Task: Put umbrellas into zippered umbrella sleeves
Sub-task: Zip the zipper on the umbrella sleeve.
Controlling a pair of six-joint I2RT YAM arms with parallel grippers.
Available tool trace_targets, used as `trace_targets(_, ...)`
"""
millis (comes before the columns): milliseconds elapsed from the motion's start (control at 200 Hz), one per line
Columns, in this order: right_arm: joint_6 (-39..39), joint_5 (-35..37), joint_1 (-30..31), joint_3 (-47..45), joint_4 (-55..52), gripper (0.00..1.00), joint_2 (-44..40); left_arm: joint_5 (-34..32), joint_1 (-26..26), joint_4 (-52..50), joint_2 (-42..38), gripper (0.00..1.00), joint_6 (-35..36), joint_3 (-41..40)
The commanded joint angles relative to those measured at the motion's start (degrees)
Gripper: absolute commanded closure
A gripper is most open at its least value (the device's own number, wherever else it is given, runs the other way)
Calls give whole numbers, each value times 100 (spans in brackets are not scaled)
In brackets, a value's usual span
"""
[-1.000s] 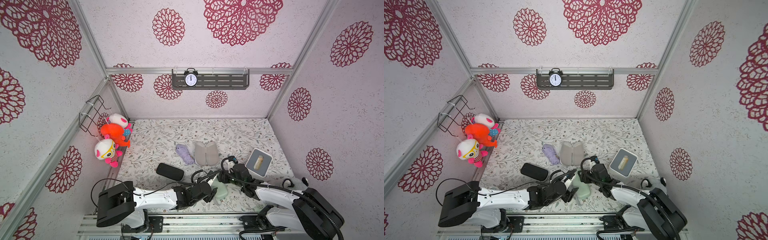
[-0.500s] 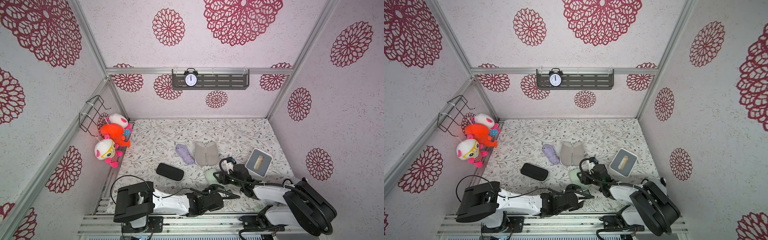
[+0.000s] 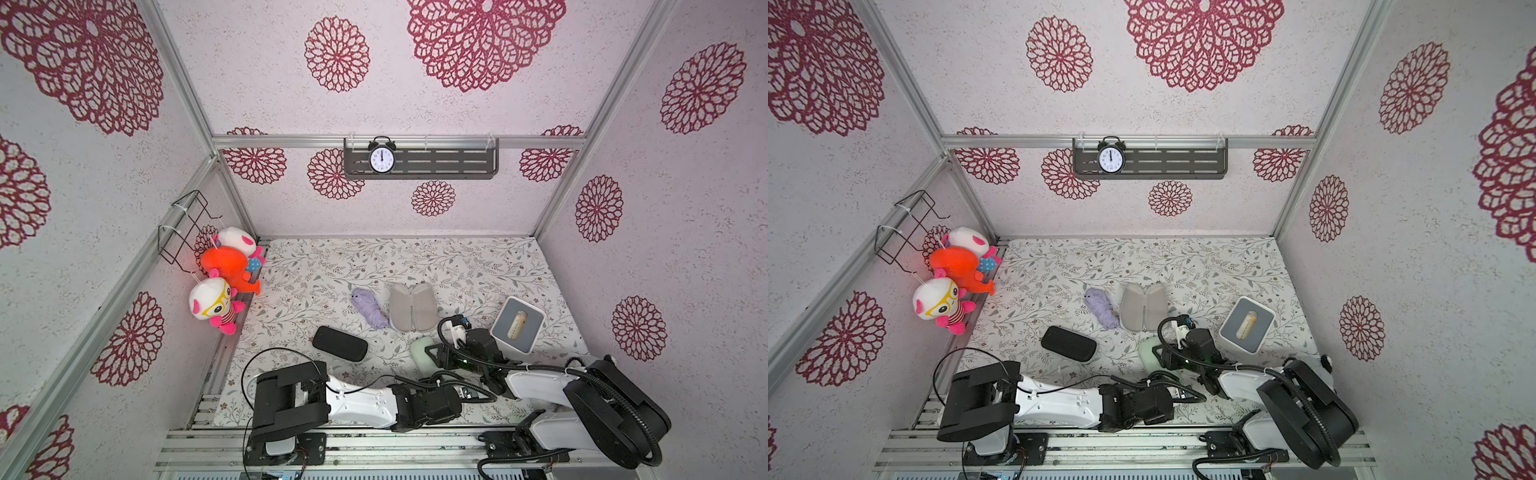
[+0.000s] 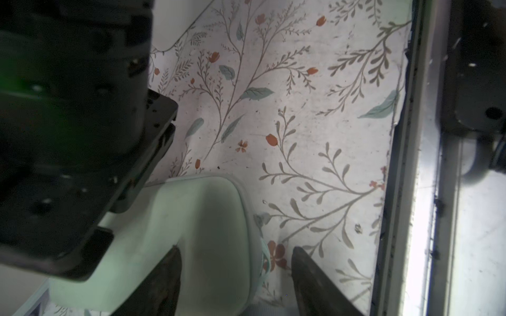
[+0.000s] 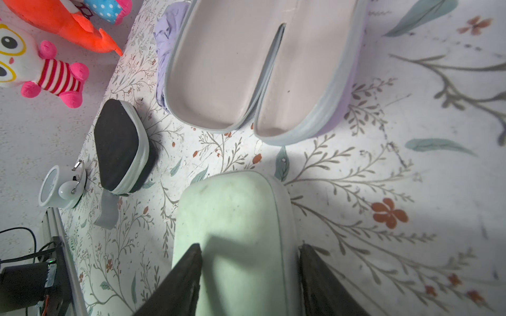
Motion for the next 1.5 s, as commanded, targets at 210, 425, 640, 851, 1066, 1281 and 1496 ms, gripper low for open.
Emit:
trace_targets(210,-114,-177,-20,-45,217,42,75,-349,-97,-245,127,37,-5,35)
trace_targets(425,-108,-211,-20,-77,219,42,31,-628,-113,-344,257,41,10,90)
trace_targets(640,-106,-218,-20,-76,254,42,66,-801,-117,-318,415,41,25,151)
trace_targets(851,-81,-257,-20,-94,299,42,101,-756,-67,-237,424,49,-65,139)
trace_targets(1066,-77,-363,-20,-86,397,42,166,-617,28,-202,330,55,-122,53)
trace_targets(1281,-85,-389,-18,-84,436,43,266,-478,132,-232,311,61,-259,93)
trace_targets(1496,-91,-363,-16,-116,456,43,293,-401,225,-357,129,60,-308,55)
